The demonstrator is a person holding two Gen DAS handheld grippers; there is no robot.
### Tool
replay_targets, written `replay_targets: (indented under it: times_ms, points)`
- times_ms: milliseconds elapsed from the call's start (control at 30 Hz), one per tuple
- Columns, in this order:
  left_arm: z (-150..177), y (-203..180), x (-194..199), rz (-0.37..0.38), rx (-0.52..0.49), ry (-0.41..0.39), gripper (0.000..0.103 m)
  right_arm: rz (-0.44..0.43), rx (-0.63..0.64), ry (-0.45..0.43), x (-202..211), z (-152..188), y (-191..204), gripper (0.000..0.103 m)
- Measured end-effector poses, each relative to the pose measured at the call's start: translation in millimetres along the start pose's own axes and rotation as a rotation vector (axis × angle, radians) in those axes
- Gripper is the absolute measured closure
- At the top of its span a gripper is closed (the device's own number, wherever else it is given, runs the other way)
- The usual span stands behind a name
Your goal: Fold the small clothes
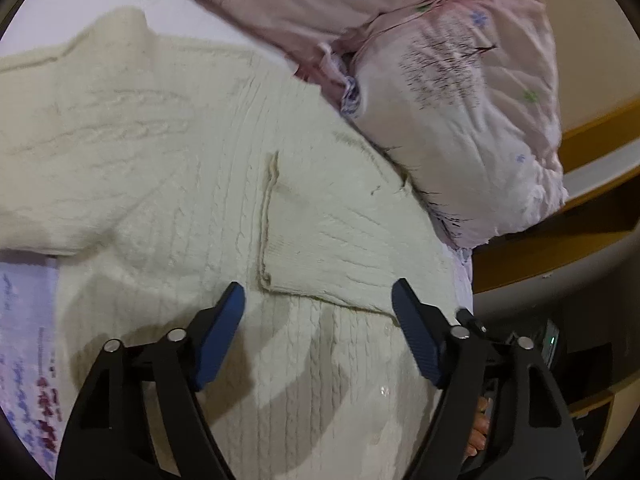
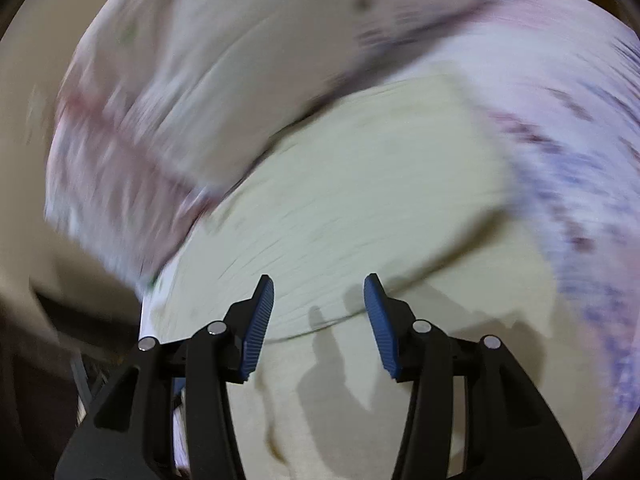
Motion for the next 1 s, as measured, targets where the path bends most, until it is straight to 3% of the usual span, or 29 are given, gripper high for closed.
replay_targets:
  times_ms: [167, 367, 400, 433, 467, 633, 767, 1000]
  points:
    - [-5.5, -2.5, -11.6, -0.053, -0.005, -0.011, 0.045, 0.021, -0.136, -0.036, 4.1, -15.6, -41.5, 0.055]
    - [-17.2, -4.3, -26.9, -0.116, -0.029, -0.022, 0.071, 0.017, -0.187, -0.079, -2.9, -28.6, -55.6, 0.066]
    - [-19.4, -6.7, -30.3, -0.121, -0.049, -0.023, 0.081, 0.025, -0.181, -0.087, -3.9, -31.9, -57.0, 0.072]
    - [-21.2, -8.7, -32.8, -0.115, -0.060, -0.022, 0.098, 0.034, -0.174, -0.094, -5.1, -33.7, -56.0, 0.084]
    - [-23.4, -11.5, -35.2, -0.113, -0.076, -0.019, 0.098, 0.032, -0.157, -0.110, -4.7, -36.5, -52.8, 0.095]
    - [-40.7, -28.5, -13.7, -0.132, -0.188, -0.136, 0.098, 0.058, 0.050, -0.267, 12.6, -43.3, -12.5, 0.095]
    - [-52.9, -16.8, -5.2, -0.198, -0.206, -0.187, 0.098, 0.085, 0.013, -0.222, 0.2, -42.5, -19.1, 0.092]
    - [-46.5, 9.3, -23.2, -0.263, -0.176, -0.129, 0.098, 0.261, -0.047, -0.181, -4.3, -21.5, -44.8, 0.093]
Point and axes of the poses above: each gripper's, at about its wrist camera, not at the fingertips, and x roughly against the way its jaws point, y to its left, z to its underside, the point moved 5 cm from there along -x, roughly the way its jaws point, and after that the axes turned 6 degrees about x, right-handed, at the moved point
